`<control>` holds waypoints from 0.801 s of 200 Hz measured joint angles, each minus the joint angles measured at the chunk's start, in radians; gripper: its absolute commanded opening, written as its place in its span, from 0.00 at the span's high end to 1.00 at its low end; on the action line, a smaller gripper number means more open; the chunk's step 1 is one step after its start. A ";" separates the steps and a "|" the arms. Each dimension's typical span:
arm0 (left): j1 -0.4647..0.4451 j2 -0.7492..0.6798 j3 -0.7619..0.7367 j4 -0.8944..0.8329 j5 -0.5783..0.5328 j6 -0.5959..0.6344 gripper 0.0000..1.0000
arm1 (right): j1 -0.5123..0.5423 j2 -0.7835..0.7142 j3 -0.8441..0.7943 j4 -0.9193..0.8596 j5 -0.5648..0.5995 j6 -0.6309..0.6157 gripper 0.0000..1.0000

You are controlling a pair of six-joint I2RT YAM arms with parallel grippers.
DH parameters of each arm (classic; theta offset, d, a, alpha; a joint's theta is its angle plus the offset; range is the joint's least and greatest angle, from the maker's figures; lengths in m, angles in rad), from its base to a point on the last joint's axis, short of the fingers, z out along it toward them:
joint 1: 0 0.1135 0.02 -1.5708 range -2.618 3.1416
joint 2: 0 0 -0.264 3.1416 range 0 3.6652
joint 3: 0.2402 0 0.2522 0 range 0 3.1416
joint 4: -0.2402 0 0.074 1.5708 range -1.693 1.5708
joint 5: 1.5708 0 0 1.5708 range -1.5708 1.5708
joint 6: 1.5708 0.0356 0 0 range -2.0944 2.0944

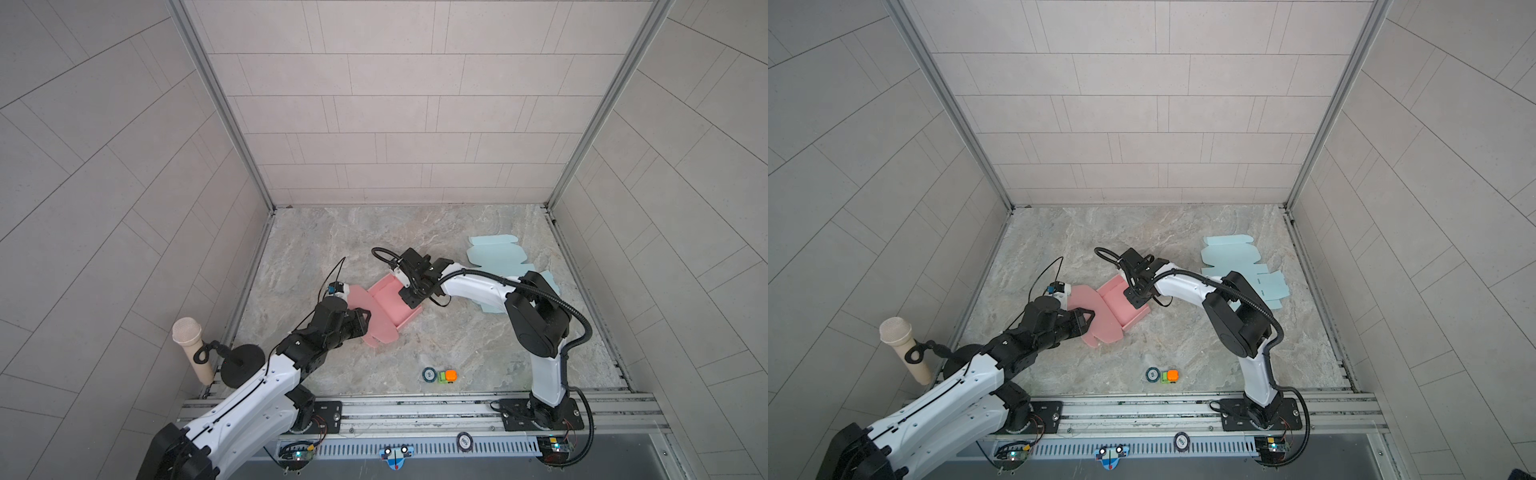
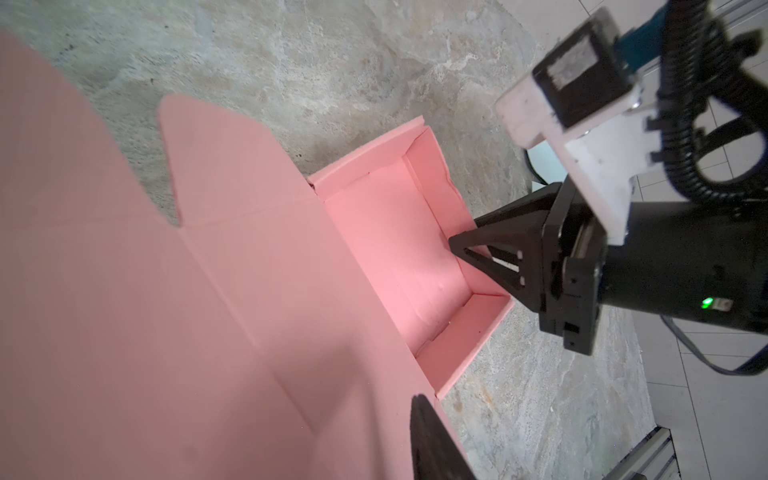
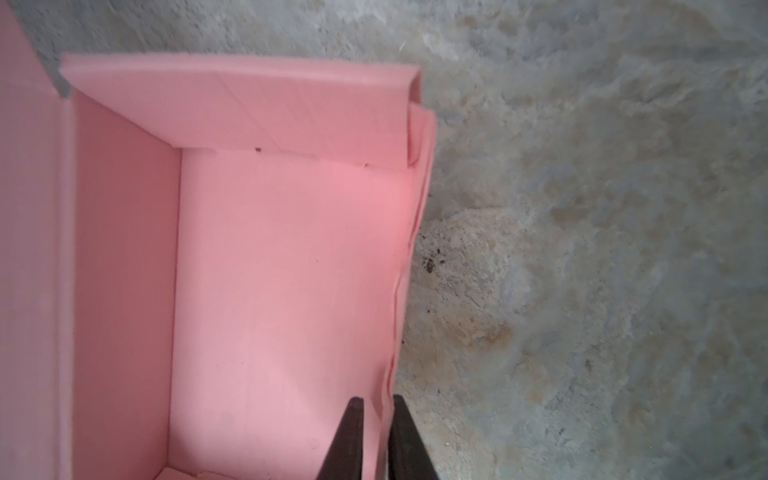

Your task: Fold the paper box

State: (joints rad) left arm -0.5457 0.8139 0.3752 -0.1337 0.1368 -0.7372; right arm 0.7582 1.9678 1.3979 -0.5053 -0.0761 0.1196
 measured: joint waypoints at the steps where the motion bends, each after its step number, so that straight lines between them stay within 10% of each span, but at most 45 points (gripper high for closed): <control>1: 0.000 0.000 0.000 -0.001 0.000 0.002 0.70 | 0.000 0.000 -0.002 0.001 0.000 0.002 0.81; 160: 0.000 0.134 0.138 -0.080 0.028 0.163 0.86 | -0.019 -0.262 -0.278 0.120 -0.111 0.201 0.23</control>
State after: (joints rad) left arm -0.5457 0.9482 0.5133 -0.2138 0.1646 -0.5743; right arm 0.7391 1.7058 1.1202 -0.3851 -0.1871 0.3206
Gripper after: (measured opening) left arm 0.147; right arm 0.743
